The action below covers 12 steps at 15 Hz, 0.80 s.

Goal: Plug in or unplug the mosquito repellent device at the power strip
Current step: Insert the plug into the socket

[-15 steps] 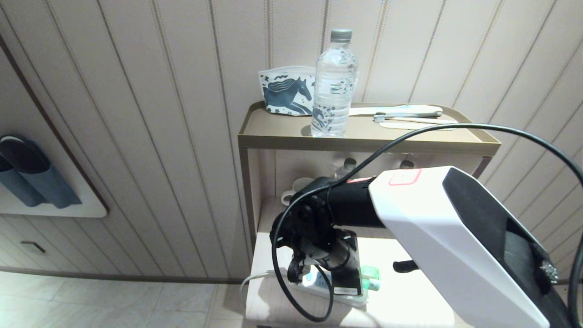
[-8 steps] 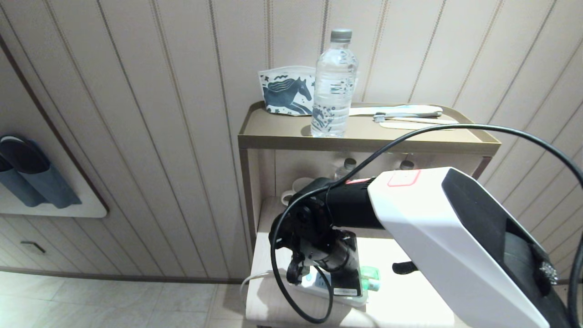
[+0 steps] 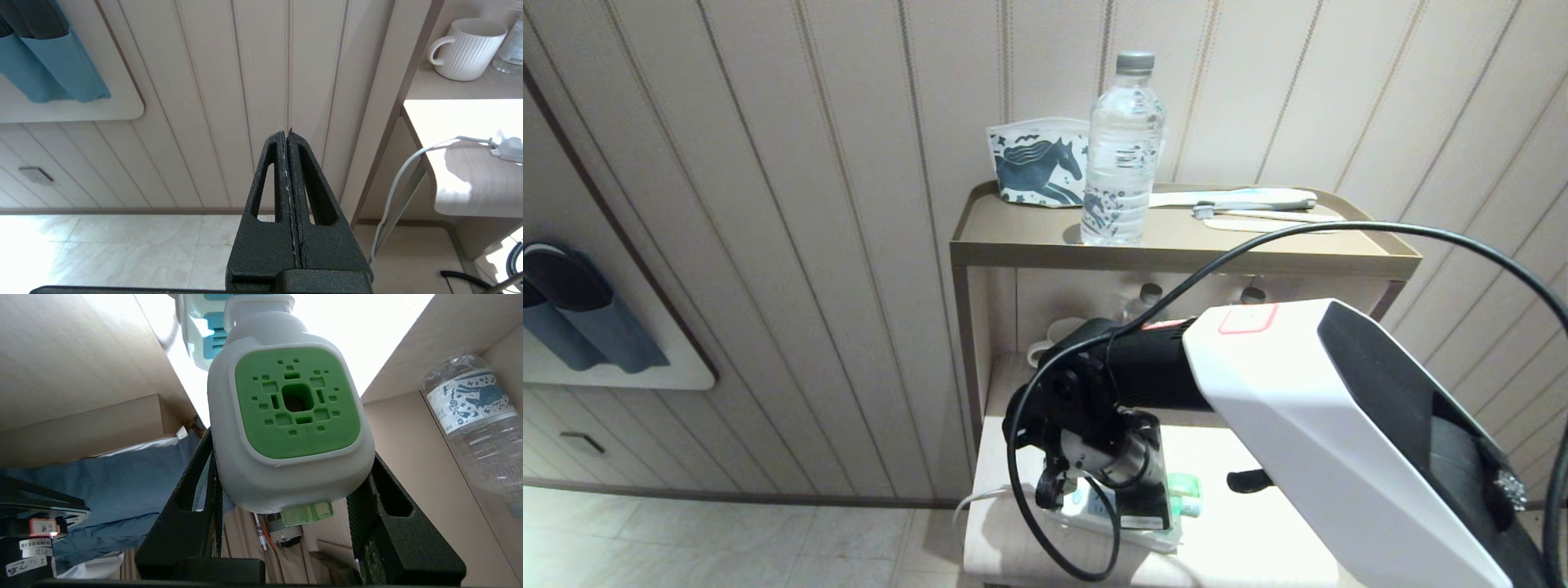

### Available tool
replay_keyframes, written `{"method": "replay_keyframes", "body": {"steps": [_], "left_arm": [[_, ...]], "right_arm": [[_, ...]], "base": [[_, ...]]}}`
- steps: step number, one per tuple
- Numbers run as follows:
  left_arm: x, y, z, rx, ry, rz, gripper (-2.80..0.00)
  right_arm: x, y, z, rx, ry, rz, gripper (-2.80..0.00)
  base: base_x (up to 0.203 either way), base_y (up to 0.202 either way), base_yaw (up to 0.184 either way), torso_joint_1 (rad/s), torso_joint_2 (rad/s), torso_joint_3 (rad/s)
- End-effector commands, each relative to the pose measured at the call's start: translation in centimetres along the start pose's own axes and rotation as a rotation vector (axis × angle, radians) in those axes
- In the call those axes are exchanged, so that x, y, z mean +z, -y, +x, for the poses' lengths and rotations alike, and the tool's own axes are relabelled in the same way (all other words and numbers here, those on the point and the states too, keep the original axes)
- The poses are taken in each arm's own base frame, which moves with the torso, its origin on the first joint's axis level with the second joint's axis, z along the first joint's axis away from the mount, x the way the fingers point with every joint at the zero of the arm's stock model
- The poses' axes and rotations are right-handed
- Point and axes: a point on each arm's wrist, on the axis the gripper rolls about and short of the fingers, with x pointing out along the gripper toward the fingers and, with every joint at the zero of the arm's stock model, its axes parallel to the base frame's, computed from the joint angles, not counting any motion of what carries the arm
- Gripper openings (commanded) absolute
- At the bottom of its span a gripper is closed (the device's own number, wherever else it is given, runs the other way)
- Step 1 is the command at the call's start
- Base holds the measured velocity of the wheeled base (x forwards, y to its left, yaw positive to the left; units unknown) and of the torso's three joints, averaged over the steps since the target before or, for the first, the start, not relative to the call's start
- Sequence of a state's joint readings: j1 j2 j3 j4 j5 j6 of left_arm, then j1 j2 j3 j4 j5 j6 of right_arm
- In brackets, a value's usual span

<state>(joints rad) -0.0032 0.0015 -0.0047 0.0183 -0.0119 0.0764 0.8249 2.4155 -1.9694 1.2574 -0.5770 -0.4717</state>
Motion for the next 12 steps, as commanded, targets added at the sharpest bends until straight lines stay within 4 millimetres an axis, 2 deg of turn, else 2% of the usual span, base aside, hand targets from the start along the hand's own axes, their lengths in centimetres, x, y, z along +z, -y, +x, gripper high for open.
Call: {"method": "replay_keyframes", "body": {"steps": [1,12], "left_arm": [[0.0,0.0,0.0,0.0,0.0,0.0,-2.8],[0.0,0.0,0.0,0.0,0.0,0.0,-2.8]], "right_arm": [[-0.16,0.02,-0.15,-0.004,-0.005,-0.004,-2.8],[0.14,-0.77,0.01,0.011,-0.033,-0.029,-2.8]], "base": [[0.0,0.0,0.0,0.0,0.0,0.0],[0.0,0.0,0.0,0.0,0.0,0.0]]}}
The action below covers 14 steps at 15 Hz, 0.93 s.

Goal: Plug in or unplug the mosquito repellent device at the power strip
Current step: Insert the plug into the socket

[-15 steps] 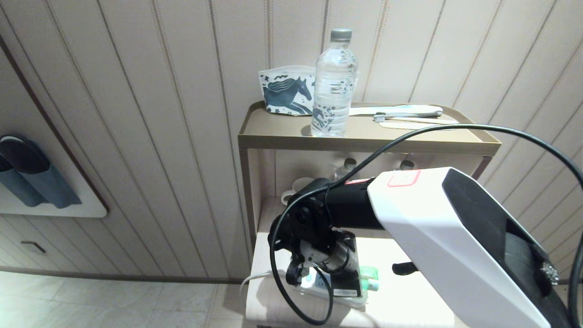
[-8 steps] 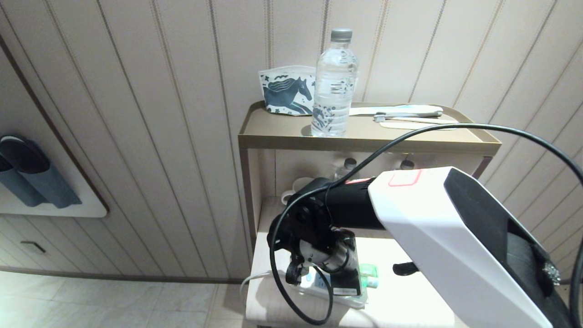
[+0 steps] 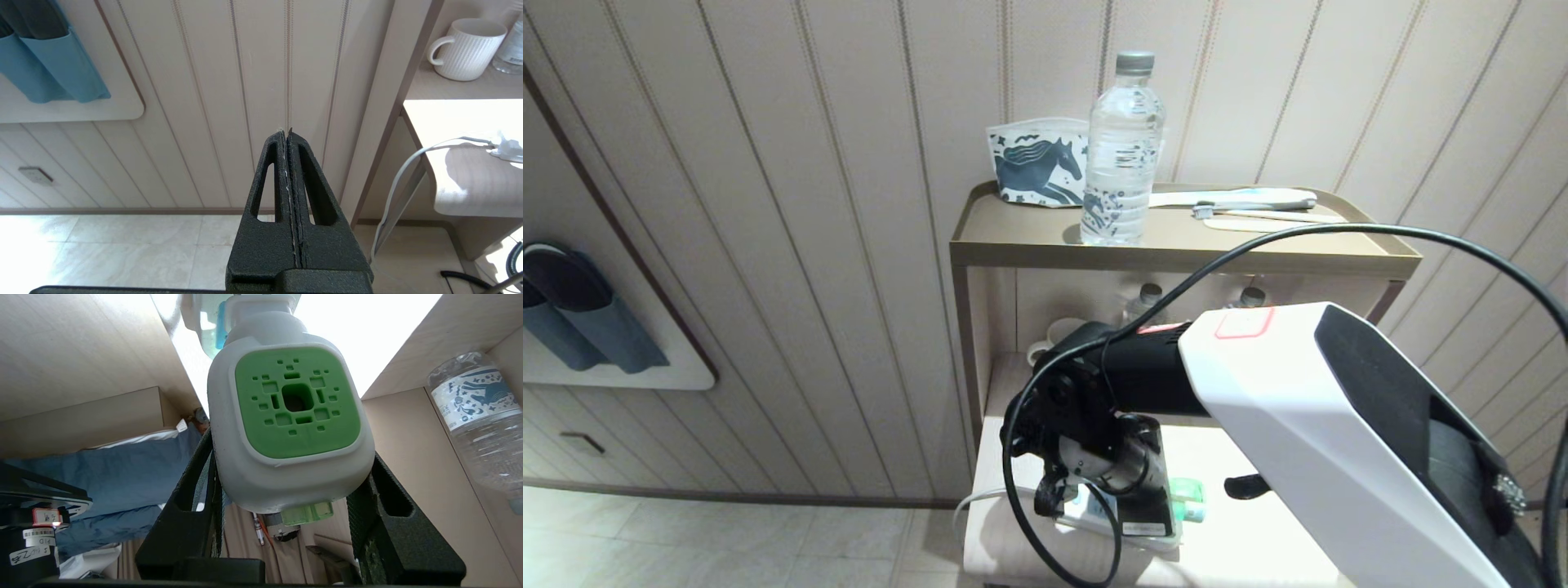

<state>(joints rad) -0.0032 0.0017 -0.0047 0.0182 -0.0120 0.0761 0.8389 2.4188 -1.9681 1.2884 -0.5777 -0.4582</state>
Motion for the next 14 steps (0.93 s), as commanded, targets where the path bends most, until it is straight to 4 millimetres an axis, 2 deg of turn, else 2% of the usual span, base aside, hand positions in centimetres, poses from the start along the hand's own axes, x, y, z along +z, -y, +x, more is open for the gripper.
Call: {"method": "replay_keyframes", "body": {"steps": [1,8,14], "left_arm": [[0.0,0.0,0.0,0.0,0.0,0.001,-2.8],[0.0,0.0,0.0,0.0,0.0,0.001,-2.8],[0.0,0.0,0.0,0.0,0.0,0.001,-2.8]], "right_arm": [[0.2,-0.21,0.3,0.005,-0.014,-0.013,-2.8],[0.96,-0.53,0.92,0.004,-0.016,-0.006,-2.8],[0.65,-0.53,0.18,-0.007,-0.002,0.025,-2.8]], "base": [[0.0,0.0,0.0,0.0,0.0,0.0],[0.0,0.0,0.0,0.0,0.0,0.0],[0.0,0.0,0.0,0.0,0.0,0.0]]}}
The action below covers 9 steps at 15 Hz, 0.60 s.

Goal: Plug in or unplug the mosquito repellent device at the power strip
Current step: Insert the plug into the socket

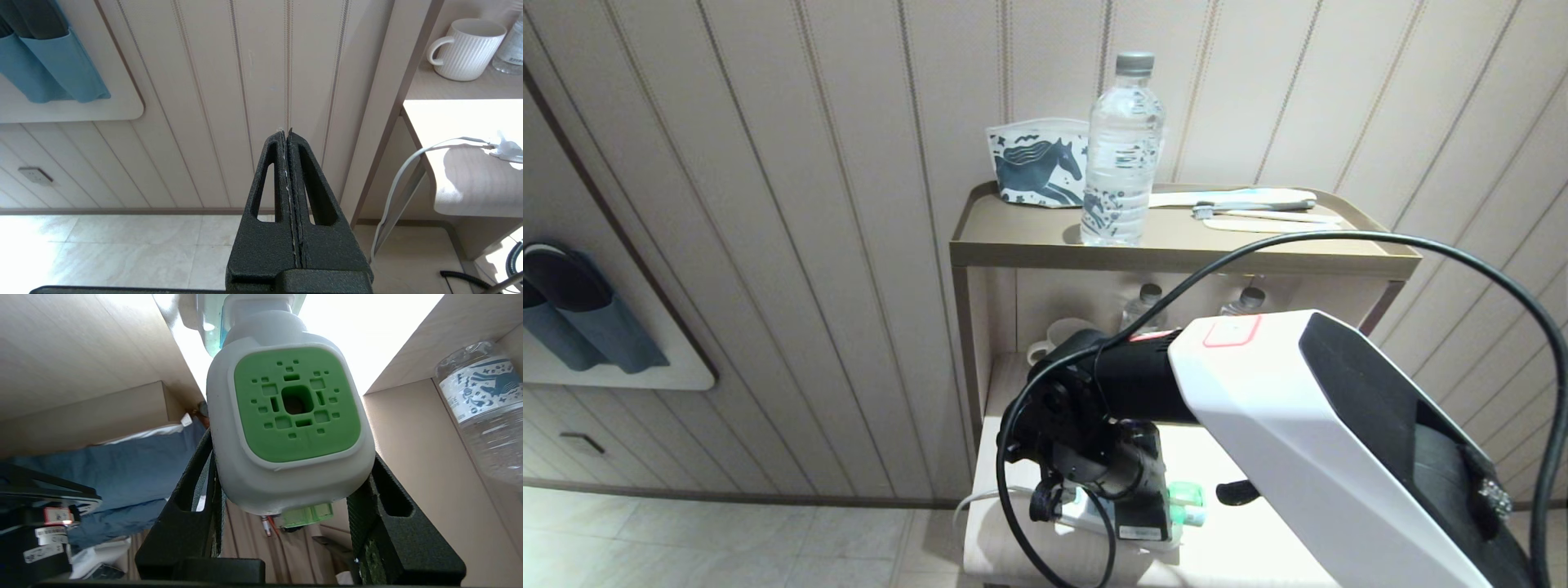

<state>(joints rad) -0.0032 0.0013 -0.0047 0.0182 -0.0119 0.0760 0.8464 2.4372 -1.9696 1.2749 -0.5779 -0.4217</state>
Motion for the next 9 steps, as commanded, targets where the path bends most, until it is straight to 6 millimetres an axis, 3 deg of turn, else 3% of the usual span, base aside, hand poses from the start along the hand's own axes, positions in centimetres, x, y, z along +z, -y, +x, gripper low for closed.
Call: {"method": "replay_keyframes", "body": {"steps": [1,9], "left_arm": [[0.0,0.0,0.0,0.0,0.0,0.001,-2.8],[0.0,0.0,0.0,0.0,0.0,-0.001,-2.8]], "right_arm": [[0.02,-0.27,-0.3,-0.007,0.0,-0.002,-2.8],[-0.02,-0.47,-0.76,-0.013,0.01,-0.004,-2.8]], "base": [[0.0,0.0,0.0,0.0,0.0,0.0],[0.0,0.0,0.0,0.0,0.0,0.0]]}}
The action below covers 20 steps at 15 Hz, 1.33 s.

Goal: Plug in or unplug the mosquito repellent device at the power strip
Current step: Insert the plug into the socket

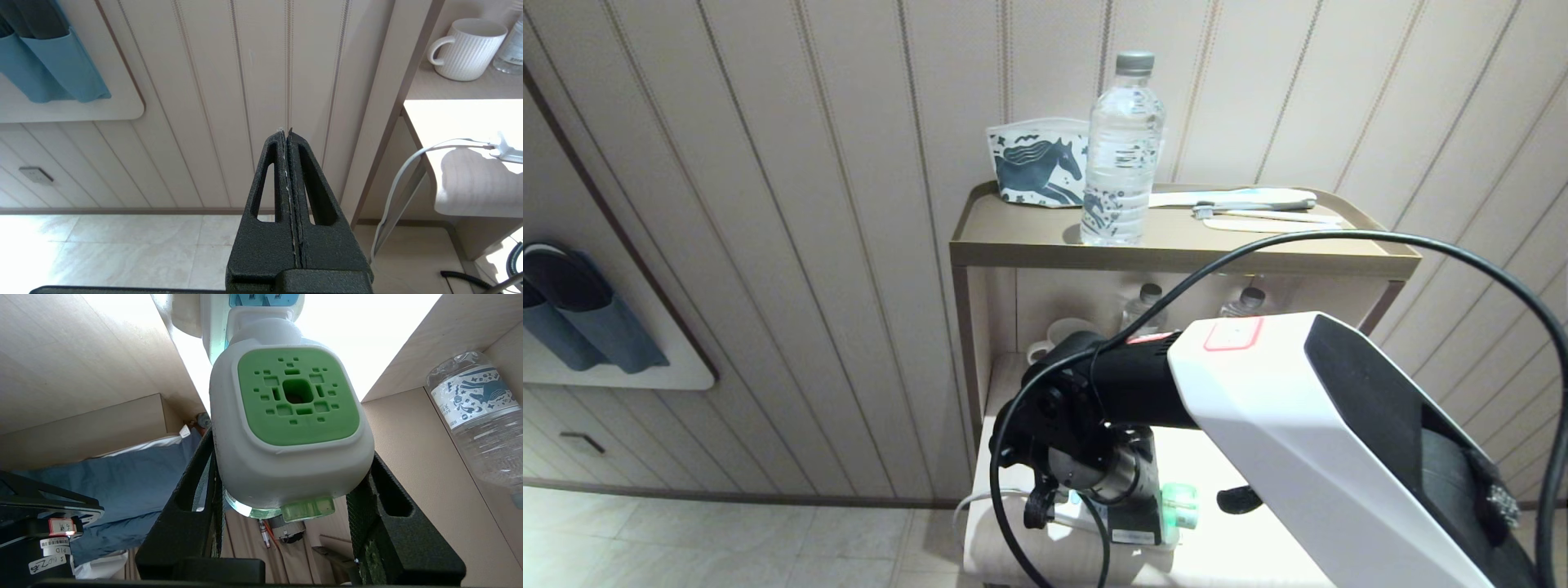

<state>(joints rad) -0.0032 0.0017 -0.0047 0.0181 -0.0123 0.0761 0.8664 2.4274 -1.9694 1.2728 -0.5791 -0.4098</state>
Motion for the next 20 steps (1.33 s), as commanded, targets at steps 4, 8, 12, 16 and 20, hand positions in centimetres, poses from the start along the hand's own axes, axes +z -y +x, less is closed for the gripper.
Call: {"method": "replay_keyframes", "body": {"steps": [4,8,12,16,20], "left_arm": [[0.0,0.0,0.0,0.0,0.0,0.001,-2.8],[0.0,0.0,0.0,0.0,0.0,0.001,-2.8],[0.0,0.0,0.0,0.0,0.0,0.001,-2.8],[0.0,0.0,0.0,0.0,0.0,0.001,-2.8],[0.0,0.0,0.0,0.0,0.0,0.001,-2.8]], "right_arm": [[0.0,0.1,0.1,-0.004,-0.003,-0.002,-2.8],[0.1,0.1,-0.2,-0.015,0.021,0.01,-2.8],[0.2,0.0,-0.4,-0.018,0.025,0.007,-2.8],[0.2,0.0,-0.4,-0.016,0.025,0.01,-2.8],[-0.5,0.3,-1.0,-0.019,0.032,0.023,-2.8]], "base": [[0.0,0.0,0.0,0.0,0.0,0.0],[0.0,0.0,0.0,0.0,0.0,0.0],[0.0,0.0,0.0,0.0,0.0,0.0],[0.0,0.0,0.0,0.0,0.0,0.0],[0.0,0.0,0.0,0.0,0.0,0.0]]}}
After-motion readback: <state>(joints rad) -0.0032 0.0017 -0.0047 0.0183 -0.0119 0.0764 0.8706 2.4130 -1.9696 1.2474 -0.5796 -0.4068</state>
